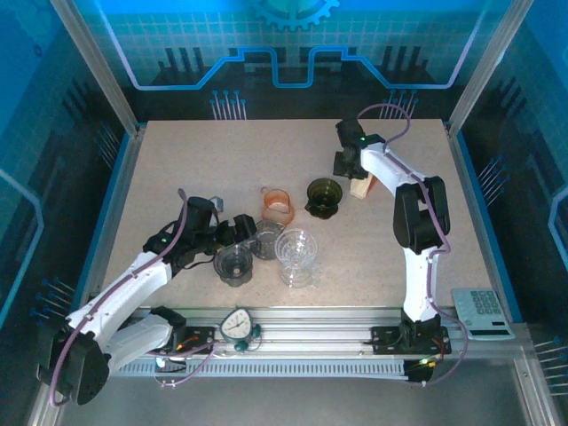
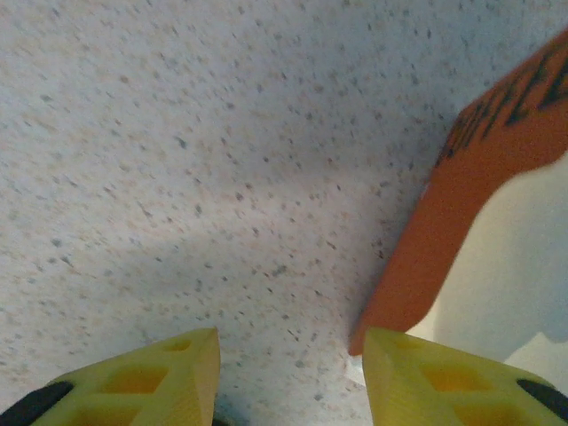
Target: Place the coffee filter in the dripper
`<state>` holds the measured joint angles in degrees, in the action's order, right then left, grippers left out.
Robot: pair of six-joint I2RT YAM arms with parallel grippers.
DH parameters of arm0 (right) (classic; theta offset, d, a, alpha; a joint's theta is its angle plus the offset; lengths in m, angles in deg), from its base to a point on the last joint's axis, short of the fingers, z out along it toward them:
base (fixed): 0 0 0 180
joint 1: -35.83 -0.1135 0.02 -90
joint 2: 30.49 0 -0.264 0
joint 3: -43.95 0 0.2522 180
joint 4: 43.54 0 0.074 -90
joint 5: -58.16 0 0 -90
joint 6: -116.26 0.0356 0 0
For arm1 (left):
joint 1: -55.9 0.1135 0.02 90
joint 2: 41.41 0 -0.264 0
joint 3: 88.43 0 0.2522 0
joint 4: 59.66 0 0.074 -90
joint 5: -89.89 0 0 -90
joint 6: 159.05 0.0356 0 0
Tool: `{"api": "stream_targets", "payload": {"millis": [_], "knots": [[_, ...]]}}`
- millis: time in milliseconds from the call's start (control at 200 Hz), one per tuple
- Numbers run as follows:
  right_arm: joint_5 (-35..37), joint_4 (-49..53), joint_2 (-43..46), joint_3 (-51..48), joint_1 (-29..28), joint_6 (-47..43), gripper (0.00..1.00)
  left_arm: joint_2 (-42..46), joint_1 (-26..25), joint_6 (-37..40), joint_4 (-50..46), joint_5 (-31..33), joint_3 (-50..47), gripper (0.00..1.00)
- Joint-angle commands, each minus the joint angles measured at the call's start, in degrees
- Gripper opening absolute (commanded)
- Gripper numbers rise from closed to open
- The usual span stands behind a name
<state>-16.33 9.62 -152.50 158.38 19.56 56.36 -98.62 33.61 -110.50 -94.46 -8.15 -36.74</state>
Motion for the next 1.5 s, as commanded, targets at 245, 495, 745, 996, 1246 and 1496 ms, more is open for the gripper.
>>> {"api": "stream_targets", "payload": {"millis": [245,495,745,996,1246,1496], "knots": [[1.6,-1.6,7.4,-7.0,1.8,-1.2,0.47,1.4,0.4,0.5,0.6,-1.4,-1.3,0.99],[-0.3,-4.2,13.4,-10.7,1.6,-2.7,0.47,1.5,0.5,0.1,1.1,-1.7,-1.7,0.99],[1.9,-4.1,18.3,-11.8,2.4,-6.9,0.32,1.7,0.5,0.3,1.8,-1.8,-2.1,0.99],[2.9,0.5,13.0,-6.0,4.5,-12.1,0.22,1.2,0.7,1.0,1.5,-1.9,-1.9,0.99],[4.9,2.3,8.9,-1.7,5.3,-12.2,0.22,0.5,1.0,0.6,2.2,-1.9,-2.3,0.99],[5.9,2.7,7.5,-0.8,5.5,-11.8,0.25,-0.2,1.1,0.4,2.8,-1.9,-2.3,0.99]]}}
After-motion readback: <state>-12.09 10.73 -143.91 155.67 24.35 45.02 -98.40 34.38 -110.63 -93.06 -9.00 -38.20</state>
